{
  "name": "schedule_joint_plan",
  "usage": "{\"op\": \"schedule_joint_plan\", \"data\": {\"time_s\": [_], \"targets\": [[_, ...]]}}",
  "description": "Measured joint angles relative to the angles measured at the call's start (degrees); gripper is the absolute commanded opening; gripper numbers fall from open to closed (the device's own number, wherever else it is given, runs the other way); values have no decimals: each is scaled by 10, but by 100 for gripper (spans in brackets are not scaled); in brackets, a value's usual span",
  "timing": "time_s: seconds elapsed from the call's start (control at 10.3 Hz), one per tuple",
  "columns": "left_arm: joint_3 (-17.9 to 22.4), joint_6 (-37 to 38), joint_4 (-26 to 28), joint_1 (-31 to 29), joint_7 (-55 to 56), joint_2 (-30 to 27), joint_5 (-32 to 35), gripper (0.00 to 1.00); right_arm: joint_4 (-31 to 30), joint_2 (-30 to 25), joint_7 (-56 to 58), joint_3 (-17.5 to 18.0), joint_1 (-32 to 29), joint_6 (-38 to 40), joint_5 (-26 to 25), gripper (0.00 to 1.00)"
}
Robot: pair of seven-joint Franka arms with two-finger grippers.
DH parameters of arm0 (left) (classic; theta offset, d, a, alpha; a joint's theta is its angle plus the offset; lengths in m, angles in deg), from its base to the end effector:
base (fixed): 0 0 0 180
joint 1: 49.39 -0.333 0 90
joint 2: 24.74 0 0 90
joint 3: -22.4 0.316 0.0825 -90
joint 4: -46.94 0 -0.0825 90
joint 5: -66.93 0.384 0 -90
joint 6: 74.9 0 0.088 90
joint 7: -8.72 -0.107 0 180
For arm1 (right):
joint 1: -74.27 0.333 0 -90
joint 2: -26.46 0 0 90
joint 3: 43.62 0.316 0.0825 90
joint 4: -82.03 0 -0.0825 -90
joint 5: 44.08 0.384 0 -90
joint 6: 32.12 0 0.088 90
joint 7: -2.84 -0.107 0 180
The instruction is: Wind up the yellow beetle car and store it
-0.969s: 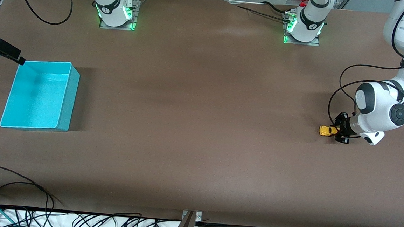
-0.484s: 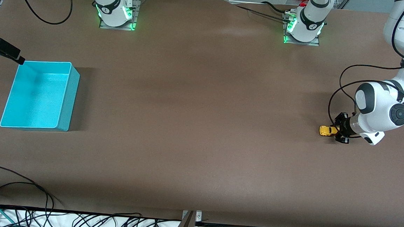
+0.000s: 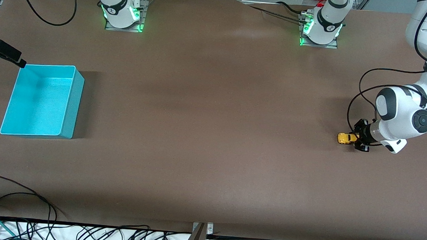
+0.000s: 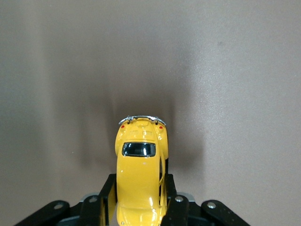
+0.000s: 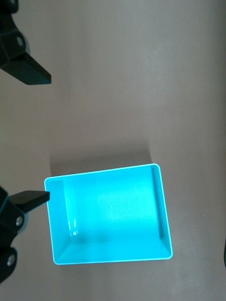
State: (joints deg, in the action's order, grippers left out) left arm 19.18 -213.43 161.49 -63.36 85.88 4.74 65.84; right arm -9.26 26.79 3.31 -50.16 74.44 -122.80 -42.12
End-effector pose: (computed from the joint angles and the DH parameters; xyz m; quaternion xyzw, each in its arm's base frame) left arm 0.5866 0.1117 0.1907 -0.7117 -0.7006 0.0508 0.0094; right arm 0.5537 -0.0580 0.6118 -0.9985 0.0518 0.0072 0.0172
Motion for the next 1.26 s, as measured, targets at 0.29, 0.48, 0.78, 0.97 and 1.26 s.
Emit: {"op": "schedule_joint_plan", "data": {"time_s": [0.29, 0.48, 0.78, 0.97, 1.26], "targets": [[0, 0, -2, -7, -5, 1, 0, 0, 0, 0, 0, 0, 0, 6, 0, 100], [0, 0, -2, -8, -6, 1, 0, 0, 0, -1, 0, 1, 0, 7, 0, 100], [0, 0, -2, -8, -6, 1, 0, 0, 0, -3, 0, 5, 1, 7, 0, 100], [0, 0, -2, -8, -6, 1, 0, 52, 0, -5, 0, 4, 1, 8, 0, 100], [1, 2, -2, -12, -6, 9, 0, 87, 0, -6, 0, 4, 1, 12, 0, 100]]}}
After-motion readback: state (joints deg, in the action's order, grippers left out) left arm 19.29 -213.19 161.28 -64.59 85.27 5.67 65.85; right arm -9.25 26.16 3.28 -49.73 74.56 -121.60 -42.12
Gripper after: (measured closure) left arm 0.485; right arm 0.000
